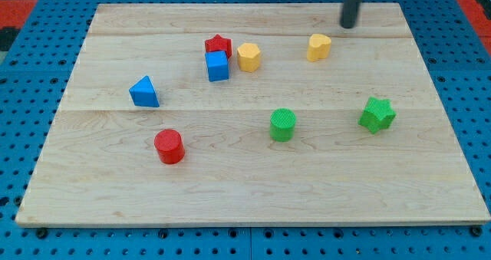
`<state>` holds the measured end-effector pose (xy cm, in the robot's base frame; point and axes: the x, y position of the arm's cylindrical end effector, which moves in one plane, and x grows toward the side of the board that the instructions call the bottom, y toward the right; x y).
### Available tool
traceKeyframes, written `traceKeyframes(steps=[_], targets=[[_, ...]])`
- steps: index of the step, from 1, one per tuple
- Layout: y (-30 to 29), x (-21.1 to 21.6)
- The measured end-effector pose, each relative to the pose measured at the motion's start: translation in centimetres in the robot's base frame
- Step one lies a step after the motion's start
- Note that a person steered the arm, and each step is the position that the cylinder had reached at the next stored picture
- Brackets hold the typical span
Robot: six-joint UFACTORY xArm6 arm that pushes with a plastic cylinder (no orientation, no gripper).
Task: Move the yellow heart to the bottom right of the hexagon
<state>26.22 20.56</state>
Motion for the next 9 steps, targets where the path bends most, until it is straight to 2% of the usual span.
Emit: traceKeyframes(steps=[1, 2, 3, 4, 5, 6, 7, 8, 9], targets=[[-2.5, 3.5], [-6.7, 3.9], [-4.6, 2.2], [-6.5, 2.1], [-12.3, 5.7], [-13.3, 6.4], [-6.2, 4.3], [-3.1, 6.3], [-7.2, 7.8]])
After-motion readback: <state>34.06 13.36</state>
